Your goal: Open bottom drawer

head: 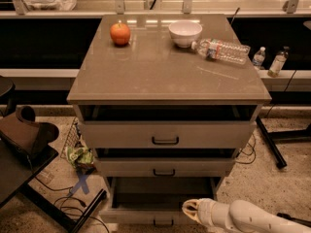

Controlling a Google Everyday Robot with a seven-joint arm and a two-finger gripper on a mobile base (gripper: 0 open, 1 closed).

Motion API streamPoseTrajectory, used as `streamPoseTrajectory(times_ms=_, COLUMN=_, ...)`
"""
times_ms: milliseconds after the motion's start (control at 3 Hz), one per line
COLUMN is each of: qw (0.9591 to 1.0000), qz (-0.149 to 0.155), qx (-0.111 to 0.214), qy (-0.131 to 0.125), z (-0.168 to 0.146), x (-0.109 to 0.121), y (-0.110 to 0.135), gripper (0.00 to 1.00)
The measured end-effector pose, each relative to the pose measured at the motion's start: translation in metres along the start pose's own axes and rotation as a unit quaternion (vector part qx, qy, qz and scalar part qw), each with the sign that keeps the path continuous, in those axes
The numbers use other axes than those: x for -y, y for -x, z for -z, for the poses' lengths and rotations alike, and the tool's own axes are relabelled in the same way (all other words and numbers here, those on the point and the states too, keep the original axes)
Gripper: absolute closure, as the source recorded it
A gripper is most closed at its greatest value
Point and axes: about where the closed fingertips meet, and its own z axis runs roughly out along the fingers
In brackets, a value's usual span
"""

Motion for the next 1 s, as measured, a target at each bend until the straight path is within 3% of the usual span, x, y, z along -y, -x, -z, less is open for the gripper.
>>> streamPoseTrajectory(times_ms=333, qw=0.9997, qz=0.025, qx=-0.003, qy=-0.003, z=-0.031, x=0.010, y=-0.009, gripper=1.00)
streamPoseTrajectory(times_ms=1000, qw=0.9987, qz=0.045, qx=-0.025, qy=-0.003, z=-0.100, x=0.044, y=-0.041, gripper=1.00)
